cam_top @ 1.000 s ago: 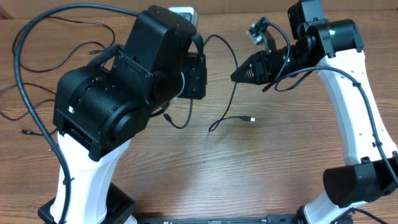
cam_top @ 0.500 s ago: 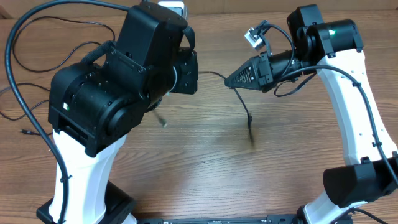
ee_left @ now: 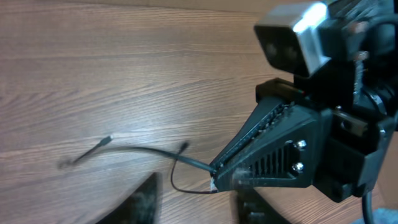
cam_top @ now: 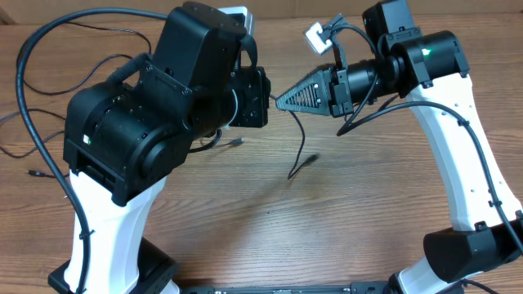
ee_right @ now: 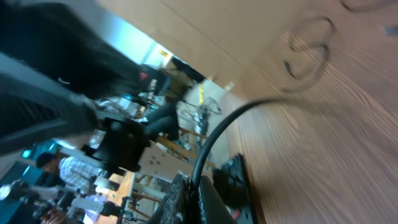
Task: Untangle cables
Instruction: 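Grasp the cable with the right gripper next to the left gripper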
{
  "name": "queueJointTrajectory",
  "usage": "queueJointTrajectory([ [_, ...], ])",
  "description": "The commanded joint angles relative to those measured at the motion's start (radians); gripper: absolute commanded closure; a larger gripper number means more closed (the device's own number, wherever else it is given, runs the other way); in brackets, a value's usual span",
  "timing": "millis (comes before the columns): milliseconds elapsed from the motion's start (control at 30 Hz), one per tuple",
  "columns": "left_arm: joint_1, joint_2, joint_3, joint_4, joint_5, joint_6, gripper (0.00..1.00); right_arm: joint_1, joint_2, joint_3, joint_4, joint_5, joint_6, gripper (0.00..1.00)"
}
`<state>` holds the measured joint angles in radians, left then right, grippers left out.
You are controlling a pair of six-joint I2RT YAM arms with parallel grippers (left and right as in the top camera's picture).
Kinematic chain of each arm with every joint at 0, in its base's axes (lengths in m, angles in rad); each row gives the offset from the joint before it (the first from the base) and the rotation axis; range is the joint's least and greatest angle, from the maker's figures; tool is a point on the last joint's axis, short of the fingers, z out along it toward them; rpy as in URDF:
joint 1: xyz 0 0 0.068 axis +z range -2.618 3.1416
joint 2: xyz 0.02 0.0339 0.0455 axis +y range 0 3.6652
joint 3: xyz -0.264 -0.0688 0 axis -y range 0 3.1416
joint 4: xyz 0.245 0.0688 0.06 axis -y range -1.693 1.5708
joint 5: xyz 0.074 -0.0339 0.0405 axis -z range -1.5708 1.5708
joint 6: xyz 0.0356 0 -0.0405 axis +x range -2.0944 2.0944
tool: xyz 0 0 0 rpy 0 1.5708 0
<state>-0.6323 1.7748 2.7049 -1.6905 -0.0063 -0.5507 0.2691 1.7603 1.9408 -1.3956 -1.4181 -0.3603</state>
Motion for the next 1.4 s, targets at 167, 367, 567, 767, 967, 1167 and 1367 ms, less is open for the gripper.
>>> queueJointTrajectory([
  [167,0.005,0.032,0.0,0.001,0.019,-0.117,0.5,-0.001,-0.031,0.003,0.039,-0.133,-0.007,0.96],
  [367,0.004,0.061,0.0,0.001,0.002,-0.048,0.46,-0.001,-0.031,0.003,0.04,-0.147,-0.003,0.96],
  [567,0.029,0.065,0.0,0.001,-0.099,0.102,0.44,-0.001,-0.031,0.003,0.028,-0.129,-0.003,0.96],
  [767,0.114,0.063,0.0,0.001,-0.019,0.05,0.91,-0.001,-0.031,0.003,0.023,-0.03,-0.003,0.96],
  [967,0.167,0.063,0.0,0.001,0.306,-0.071,0.24,-0.001,-0.031,0.003,0.063,-0.03,-0.003,0.96],
  [1167,0.167,0.063,0.0,0.001,0.433,-0.195,0.0,-0.001,-0.031,0.003,0.205,-0.029,0.147,0.96],
  [1367,0.169,0.063,0.0,0.001,0.427,-0.488,0.0,-0.001,-0.031,0.003,0.336,0.039,0.337,0.96],
])
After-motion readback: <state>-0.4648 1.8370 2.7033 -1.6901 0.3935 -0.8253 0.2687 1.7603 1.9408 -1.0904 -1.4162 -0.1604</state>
